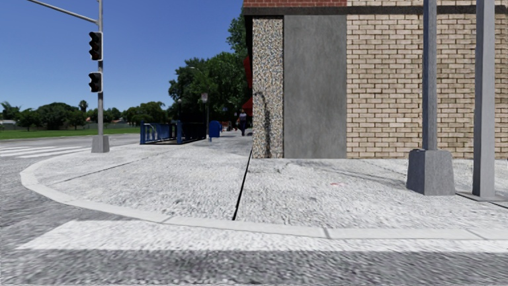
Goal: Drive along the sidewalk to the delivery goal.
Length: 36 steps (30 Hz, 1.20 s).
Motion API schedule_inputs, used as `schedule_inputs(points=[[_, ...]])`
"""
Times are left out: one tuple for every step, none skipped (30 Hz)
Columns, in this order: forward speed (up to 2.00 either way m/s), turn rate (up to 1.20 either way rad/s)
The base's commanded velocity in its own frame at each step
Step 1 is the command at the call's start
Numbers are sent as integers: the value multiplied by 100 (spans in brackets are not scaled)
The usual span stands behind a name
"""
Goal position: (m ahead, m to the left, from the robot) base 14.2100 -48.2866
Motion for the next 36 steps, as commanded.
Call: schedule_inputs(points=[[181, -30], [181, -30], [181, -30], [181, -30], [181, -30], [181, -30], [181, -30], [181, -30], [181, -30], [181, -30], [181, -30], [181, -30], [180, -30], [178, -30], [178, -30], [177, -31], [174, -33], [174, -33], [159, -37], [154, -39], [153, -39], [153, -39], [152, -40], [152, -40], [152, -40], [152, -40], [152, -40], [152, -40], [152, -40], [152, -40], [152, -40], [152, -40], [152, -41], [152, -41], [152, -41], [152, -41]])
